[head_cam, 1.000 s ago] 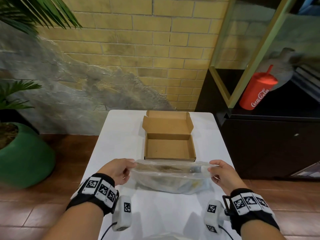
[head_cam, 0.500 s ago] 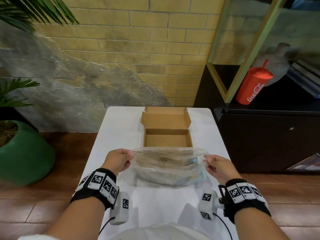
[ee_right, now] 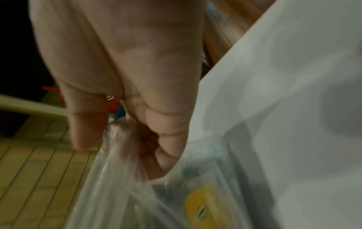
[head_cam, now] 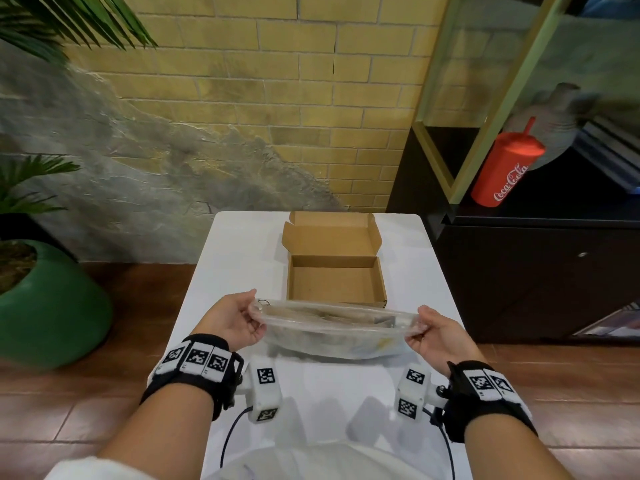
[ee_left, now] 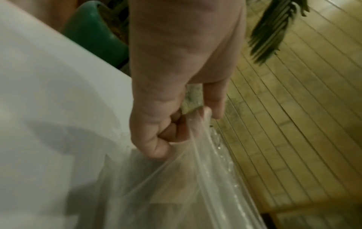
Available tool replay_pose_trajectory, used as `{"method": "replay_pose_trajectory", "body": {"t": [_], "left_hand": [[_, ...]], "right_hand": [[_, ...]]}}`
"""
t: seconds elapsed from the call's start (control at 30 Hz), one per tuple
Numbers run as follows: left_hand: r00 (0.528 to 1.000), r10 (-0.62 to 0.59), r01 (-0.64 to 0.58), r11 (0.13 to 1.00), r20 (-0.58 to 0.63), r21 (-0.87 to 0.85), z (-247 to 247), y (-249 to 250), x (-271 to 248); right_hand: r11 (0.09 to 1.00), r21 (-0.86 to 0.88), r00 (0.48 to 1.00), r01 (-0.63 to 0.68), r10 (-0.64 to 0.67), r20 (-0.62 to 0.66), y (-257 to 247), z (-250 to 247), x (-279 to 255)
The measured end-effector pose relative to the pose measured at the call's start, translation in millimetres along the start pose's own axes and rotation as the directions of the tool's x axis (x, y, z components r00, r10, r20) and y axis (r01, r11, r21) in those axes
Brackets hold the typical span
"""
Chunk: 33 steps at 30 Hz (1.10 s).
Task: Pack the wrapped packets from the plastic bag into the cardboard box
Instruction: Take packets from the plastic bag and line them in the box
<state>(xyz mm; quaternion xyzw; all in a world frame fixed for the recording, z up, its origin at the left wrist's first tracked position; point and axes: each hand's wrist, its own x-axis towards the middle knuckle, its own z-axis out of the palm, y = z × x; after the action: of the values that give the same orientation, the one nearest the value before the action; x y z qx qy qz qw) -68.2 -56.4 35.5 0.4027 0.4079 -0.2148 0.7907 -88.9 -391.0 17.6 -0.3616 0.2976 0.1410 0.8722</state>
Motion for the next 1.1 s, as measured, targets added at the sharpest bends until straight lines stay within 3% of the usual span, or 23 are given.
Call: {"method": "replay_pose_trajectory", "body": {"t": [0.07,0.2,0.33,0.4,0.47,0.6,0.7,0.8,0.87,1.0,1.1], "left_hand": [[0.998,0.046,-0.039,0.979,-0.035,0.202,0.1,-0.7,-0.7],[0.985,0.154,-0.106,0.893,-0.076,0.438,-1.7,-7.1,0.8],[0.946,0.301,-0.192,0.819,-0.119,0.541,-2.2,-6.8,6.6],[0.928,0.364,-0.237,0.75,-0.085,0.617,-0.7,-5.9,7.0],[0.916,0.398,-0.277,0.703,-0.04,0.655,2.2,-6.3,5.9],[0.922,0.387,-0.238,0.628,-0.032,0.741,7.6,-7.7,4.4],[0.957,0.285,-0.202,0.781,-0.05,0.591,5.2,-9.0,8.4],[0.989,0.135,-0.111,0.94,-0.052,0.323,0.5,-11.3,7.7],[0.998,0.044,-0.037,0.986,-0.042,0.16,-1.9,-12.6,5.7],[0.996,-0.091,0.091,0.996,-0.005,-0.015,-5.7,-10.1,4.0],[0.994,-0.102,0.105,0.992,0.049,-0.068,-5.0,-4.6,-0.9]], "right_hand": [[0.959,-0.28,0.999,0.026,-0.038,-0.035,0.5,-0.3,1.9],[0.675,-0.738,0.958,-0.004,-0.209,-0.197,3.8,-2.4,11.0],[0.327,-0.945,0.883,0.023,-0.449,-0.134,4.5,0.0,13.4],[0.263,-0.964,0.877,0.036,-0.471,-0.096,5.3,3.5,13.1],[0.339,-0.939,0.893,0.055,-0.438,-0.105,6.9,6.2,14.6],[0.737,-0.673,0.974,0.064,-0.192,-0.117,12.0,13.7,11.5],[0.879,-0.477,0.994,-0.012,-0.043,-0.104,10.6,15.7,8.6],[0.953,-0.301,0.987,-0.044,-0.006,-0.163,7.0,7.6,10.9],[0.978,-0.203,0.983,-0.042,0.004,-0.185,5.2,2.4,9.8],[0.989,-0.135,0.99,-0.052,0.033,-0.138,3.5,-1.4,1.0],[0.99,-0.117,0.993,-0.082,0.07,-0.1,4.1,-3.8,-0.3]]}}
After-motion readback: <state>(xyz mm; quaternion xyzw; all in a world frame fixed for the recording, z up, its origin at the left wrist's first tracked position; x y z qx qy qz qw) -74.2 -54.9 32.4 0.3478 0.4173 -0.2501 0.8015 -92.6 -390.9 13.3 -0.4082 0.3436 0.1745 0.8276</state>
